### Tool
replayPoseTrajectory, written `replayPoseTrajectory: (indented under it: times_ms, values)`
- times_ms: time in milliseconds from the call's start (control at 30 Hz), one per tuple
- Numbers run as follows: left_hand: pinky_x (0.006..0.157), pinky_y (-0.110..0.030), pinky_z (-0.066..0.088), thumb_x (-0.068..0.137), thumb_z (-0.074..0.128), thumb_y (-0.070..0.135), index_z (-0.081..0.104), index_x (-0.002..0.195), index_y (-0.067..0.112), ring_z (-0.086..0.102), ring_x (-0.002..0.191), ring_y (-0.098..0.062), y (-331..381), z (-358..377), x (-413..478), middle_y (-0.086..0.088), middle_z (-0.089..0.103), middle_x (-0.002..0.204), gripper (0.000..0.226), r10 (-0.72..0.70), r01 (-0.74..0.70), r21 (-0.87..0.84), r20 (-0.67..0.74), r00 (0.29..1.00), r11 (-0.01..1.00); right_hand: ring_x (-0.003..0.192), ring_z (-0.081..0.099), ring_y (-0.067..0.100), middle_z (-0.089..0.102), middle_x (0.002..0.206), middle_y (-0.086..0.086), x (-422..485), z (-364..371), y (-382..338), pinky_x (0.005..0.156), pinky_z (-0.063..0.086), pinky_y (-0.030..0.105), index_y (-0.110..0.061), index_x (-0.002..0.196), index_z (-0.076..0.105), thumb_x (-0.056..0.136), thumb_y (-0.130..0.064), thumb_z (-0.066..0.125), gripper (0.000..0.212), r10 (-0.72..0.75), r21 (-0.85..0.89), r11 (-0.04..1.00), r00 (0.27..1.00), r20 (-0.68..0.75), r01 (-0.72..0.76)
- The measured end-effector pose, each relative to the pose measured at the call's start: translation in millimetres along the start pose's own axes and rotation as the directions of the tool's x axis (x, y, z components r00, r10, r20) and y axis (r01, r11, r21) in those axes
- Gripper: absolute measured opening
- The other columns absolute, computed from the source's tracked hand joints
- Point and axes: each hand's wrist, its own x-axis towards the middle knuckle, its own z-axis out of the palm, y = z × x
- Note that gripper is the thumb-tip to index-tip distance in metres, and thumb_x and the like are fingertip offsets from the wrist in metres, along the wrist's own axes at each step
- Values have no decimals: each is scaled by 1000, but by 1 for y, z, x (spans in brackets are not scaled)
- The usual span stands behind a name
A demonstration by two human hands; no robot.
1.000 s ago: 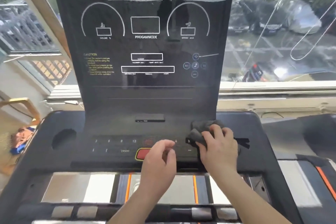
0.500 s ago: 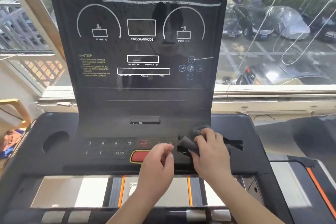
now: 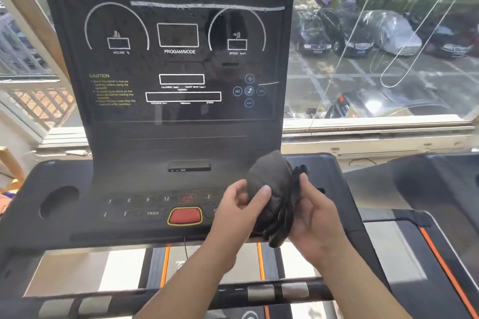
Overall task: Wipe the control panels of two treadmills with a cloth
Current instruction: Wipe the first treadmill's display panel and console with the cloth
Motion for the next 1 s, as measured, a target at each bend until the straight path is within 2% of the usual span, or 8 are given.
replayPoseTrajectory:
  times_ms: [133, 300, 367, 500, 567, 700, 867, 1000]
  values:
    - [102, -46, 58, 81, 82, 55, 71, 123, 16, 74, 111, -23, 7, -5, 3, -3, 79, 117, 58, -70, 78, -60, 121, 990, 995, 117, 71, 38, 74, 124, 22, -4, -1, -3, 101, 52, 53, -7, 119, 78, 99, -52, 52, 56, 30, 43, 999, 999, 41, -32]
    - [80, -35, 65, 77, 92, 35, 64, 110, 22, 75, 99, -18, 13, -9, -2, -2, 75, 105, 46, 96, -85, 125, -82, 992, 989, 109, 75, 32, 77, 119, 12, 3, -12, 4, 90, 62, 52, -16, 130, 67, 88, -43, 72, 51, -30, -188, 982, 999, -22, 26]
    - [79, -34, 65, 76, 93, 35, 62, 110, 23, 75, 98, -19, 19, -16, 0, -3, 75, 105, 48, 99, -86, 169, -66, 993, 982, 105, 76, 31, 78, 114, 13, 4, -14, 5, 89, 63, 50, -15, 129, 67, 89, -33, 76, 45, -26, -283, 959, 1000, -14, 21]
    - [94, -61, 59, 70, 85, 31, 63, 114, 14, 75, 102, -32, 39, -36, 7, -12, 77, 109, 52, -34, 25, 122, 71, 997, 992, 104, 76, 37, 76, 114, 19, 9, -14, 5, 81, 63, 44, -7, 130, 65, 88, -16, 78, 45, 20, -274, 961, 1000, -10, -22]
    - [95, -63, 58, 75, 84, 18, 62, 117, 10, 75, 103, -36, 44, -45, 9, -15, 77, 110, 48, -22, 9, 120, 107, 994, 993, 108, 75, 37, 74, 121, 19, 11, -17, 0, 84, 63, 45, -11, 133, 63, 88, -18, 76, 47, 39, -222, 974, 999, 16, -35]
    - [98, -52, 59, 81, 85, -1, 56, 138, 34, 74, 110, -29, 49, -53, 6, -6, 77, 120, 73, 40, -70, 126, 220, 975, 990, 106, 76, 16, 74, 124, -6, 10, -16, -18, 84, 62, 38, -40, 132, 66, 86, -40, 80, 47, 31, -442, 897, 993, 110, 21]
    - [80, -47, 63, 74, 93, 16, 68, 100, 26, 71, 84, -20, 54, -48, 10, -10, 74, 98, 37, 129, -175, 318, 163, 978, 932, 92, 76, 22, 76, 105, 8, 20, -11, -22, 81, 65, 49, -23, 110, 68, 84, -36, 80, 31, -69, -513, 852, 994, 87, 104]
    - [69, -38, 56, 71, 88, 32, 65, 104, 22, 70, 80, -20, 58, -50, 12, -5, 72, 90, 42, -8, -51, 309, 186, 983, 950, 84, 61, 26, 63, 93, 17, 27, -15, -11, 67, 56, 44, -11, 101, 53, 94, -29, 73, 28, -161, -535, 836, 987, -22, 124]
